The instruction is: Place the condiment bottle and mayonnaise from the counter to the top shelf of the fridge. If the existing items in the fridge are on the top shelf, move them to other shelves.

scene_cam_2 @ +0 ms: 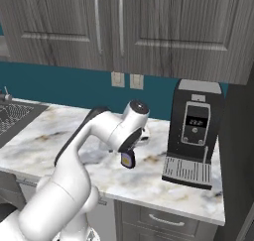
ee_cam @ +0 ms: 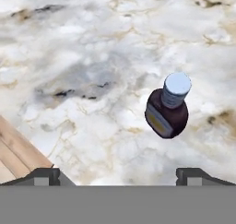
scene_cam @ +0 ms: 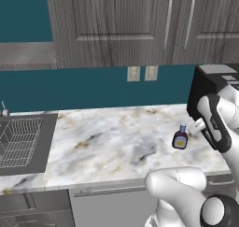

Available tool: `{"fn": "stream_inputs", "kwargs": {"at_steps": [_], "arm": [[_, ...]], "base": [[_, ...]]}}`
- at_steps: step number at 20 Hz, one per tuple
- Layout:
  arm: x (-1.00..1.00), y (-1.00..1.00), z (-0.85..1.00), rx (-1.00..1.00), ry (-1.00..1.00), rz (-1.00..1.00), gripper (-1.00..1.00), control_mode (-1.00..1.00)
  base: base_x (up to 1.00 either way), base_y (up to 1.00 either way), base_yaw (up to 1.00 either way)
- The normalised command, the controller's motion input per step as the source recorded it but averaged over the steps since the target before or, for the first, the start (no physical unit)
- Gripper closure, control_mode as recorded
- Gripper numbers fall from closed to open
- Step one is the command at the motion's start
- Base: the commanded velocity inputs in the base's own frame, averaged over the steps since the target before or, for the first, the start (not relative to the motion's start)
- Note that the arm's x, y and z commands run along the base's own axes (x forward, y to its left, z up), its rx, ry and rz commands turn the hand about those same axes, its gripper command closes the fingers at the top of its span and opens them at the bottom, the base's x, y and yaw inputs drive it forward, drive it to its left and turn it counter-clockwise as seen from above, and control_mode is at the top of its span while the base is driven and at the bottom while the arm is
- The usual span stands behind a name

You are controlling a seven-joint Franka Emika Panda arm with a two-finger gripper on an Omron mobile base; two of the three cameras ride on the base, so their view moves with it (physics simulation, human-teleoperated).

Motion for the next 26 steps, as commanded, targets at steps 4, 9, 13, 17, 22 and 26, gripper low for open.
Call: {"fn": "stream_inputs", "kwargs": {"at_steps": [4,9,13,17,22,26], "arm": [[0.25,0.0,-0.16,0.0,0.02,0.09,-1.0,-1.0],[0.19,0.0,-0.28,0.0,0.02,0.08,-1.0,-1.0],[0.28,0.0,-0.29,0.0,0.0,0.1,-1.0,-1.0],[0.27,-0.05,-0.26,0.0,0.0,0.1,-1.0,-1.0],[0.23,-0.15,-0.24,0.0,0.0,0.09,-1.0,-1.0],[0.22,-0.15,-0.09,0.0,0.0,0.07,-1.0,-1.0]], "base": [[0.0,0.0,0.0],[0.0,0.0,0.0],[0.0,0.0,0.0],[0.0,0.0,0.0],[0.0,0.0,0.0],[0.0,0.0,0.0]]}}
